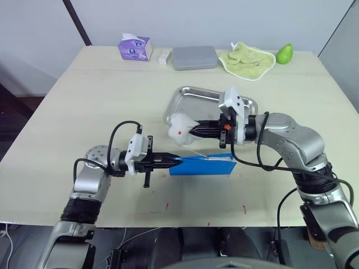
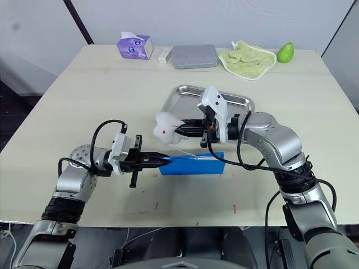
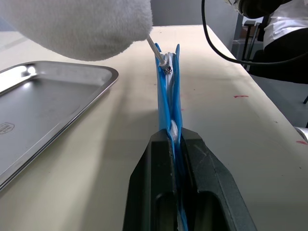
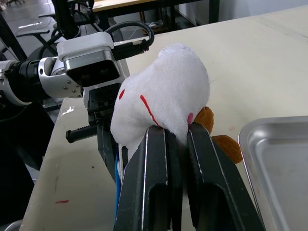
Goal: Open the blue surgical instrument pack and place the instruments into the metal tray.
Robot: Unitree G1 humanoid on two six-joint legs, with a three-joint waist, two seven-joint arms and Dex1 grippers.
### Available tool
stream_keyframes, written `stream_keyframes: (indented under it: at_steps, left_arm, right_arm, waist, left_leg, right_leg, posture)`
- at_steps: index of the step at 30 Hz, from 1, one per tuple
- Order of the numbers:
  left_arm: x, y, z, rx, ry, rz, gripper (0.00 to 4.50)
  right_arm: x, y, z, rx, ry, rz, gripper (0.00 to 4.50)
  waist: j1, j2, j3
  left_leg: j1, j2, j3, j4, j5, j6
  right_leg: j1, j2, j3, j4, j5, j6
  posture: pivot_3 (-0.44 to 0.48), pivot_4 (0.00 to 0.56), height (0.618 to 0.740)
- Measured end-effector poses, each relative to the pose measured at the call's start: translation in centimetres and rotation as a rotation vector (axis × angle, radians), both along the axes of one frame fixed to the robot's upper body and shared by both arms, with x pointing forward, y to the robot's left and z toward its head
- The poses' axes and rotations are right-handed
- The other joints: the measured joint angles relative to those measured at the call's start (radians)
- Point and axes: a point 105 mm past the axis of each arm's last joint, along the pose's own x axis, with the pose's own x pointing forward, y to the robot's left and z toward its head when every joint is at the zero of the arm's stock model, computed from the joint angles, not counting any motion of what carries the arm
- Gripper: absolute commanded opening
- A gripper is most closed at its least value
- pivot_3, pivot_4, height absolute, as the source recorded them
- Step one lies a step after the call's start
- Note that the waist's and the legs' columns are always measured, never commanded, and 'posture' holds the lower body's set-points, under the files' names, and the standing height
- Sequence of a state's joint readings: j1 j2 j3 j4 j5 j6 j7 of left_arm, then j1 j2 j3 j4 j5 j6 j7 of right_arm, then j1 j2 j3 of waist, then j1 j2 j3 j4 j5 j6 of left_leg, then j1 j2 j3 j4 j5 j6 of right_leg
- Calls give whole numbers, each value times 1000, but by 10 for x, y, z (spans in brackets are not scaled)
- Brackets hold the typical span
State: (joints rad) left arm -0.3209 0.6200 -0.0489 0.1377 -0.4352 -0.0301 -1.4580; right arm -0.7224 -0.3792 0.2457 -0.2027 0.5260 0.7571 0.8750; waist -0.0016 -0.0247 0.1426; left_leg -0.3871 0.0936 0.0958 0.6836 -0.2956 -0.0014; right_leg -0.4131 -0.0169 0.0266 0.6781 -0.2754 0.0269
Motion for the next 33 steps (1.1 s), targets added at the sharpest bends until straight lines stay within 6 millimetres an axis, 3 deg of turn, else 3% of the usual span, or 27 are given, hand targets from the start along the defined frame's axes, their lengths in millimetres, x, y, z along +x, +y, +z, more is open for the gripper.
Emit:
stream_keyframes:
  at_steps: [33]
  left_arm:
    - [3,-2,1,6,0,19,0]
  right_arm:
    - [3,32,-15,25,43,-2,53]
  waist:
    - [2,0,0]
  left_leg:
    - [-1,0,0,0,0,0]
  right_leg:
    - [0,0,0,0,0,0]
  posture:
    - [0,150,740]
